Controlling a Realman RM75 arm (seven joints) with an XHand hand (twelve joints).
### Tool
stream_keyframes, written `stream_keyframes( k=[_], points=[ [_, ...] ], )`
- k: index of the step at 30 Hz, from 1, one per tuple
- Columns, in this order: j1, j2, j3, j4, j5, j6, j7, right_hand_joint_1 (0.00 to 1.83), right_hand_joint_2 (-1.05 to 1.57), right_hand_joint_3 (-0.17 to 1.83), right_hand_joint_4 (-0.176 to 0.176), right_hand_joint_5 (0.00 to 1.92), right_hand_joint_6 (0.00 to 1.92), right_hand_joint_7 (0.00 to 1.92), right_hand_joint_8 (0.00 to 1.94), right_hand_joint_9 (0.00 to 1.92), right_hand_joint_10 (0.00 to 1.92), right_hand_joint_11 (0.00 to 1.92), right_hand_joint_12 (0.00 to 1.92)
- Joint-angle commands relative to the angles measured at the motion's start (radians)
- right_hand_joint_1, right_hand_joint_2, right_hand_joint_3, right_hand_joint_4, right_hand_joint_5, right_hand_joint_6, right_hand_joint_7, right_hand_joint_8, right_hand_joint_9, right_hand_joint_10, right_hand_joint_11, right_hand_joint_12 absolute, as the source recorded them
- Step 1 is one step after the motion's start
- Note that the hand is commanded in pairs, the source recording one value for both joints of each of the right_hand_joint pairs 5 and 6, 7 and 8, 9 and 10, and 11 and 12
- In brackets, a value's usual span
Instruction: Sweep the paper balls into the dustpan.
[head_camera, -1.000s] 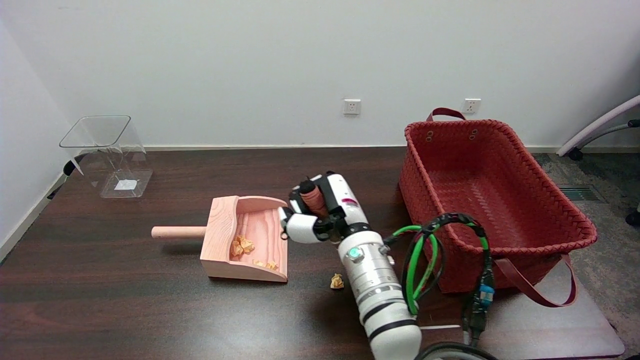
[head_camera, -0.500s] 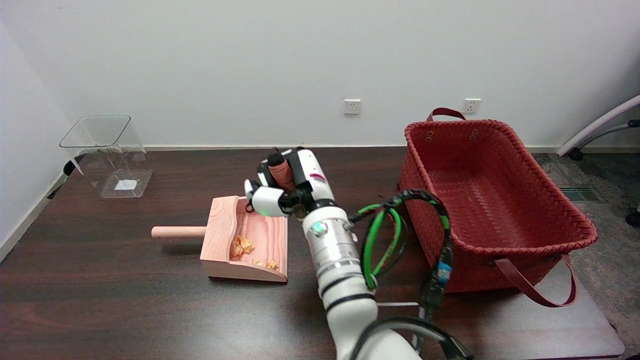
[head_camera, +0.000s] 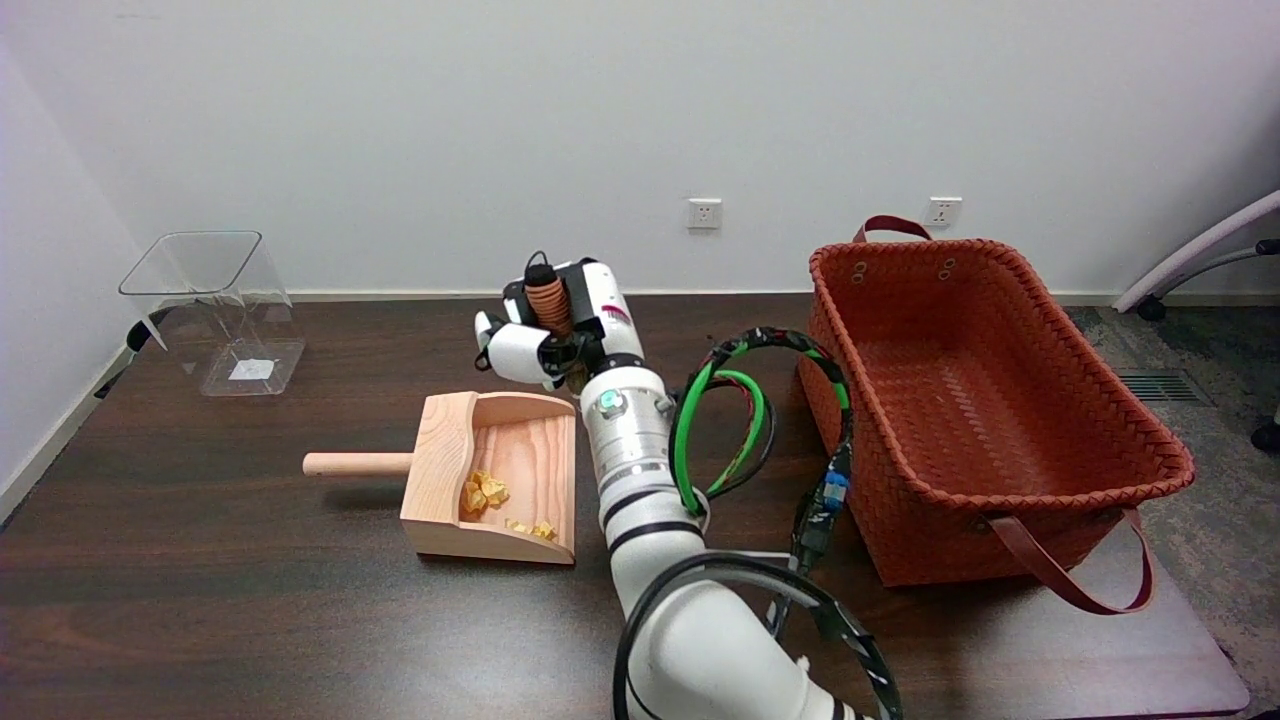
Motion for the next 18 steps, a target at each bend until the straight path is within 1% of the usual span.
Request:
stream_keyframes(
  k=[1, 3, 8, 14, 18],
  points=[
    [0.030, -0.017, 0.129, 0.046, -0.223, 0.030, 0.055, 1.35, 0.98, 0.68, 0.000, 1.92, 1.92, 1.92, 1.92, 1.92, 1.92, 1.92, 1.92],
    [0.015, -0.014, 0.142, 0.041, -0.259, 0.059, 0.048, 1.36, 0.99, 0.68, 0.000, 1.92, 1.92, 1.92, 1.92, 1.92, 1.92, 1.92, 1.92],
    [-0.037, 0.000, 0.156, 0.018, -0.264, 0.103, 0.014, 1.36, 0.99, 0.67, 0.000, 1.92, 1.92, 1.92, 1.92, 1.92, 1.92, 1.92, 1.92],
    [-0.121, 0.013, 0.139, -0.034, -0.281, 0.153, 0.003, 1.36, 0.98, 0.66, 0.000, 1.92, 1.92, 1.92, 1.92, 1.92, 1.92, 1.92, 1.92],
    [-0.168, 0.014, 0.121, -0.042, -0.285, 0.176, 0.011, 1.37, 0.98, 0.66, 0.000, 1.92, 1.92, 1.92, 1.92, 1.92, 1.92, 1.92, 1.92]
  ],
)
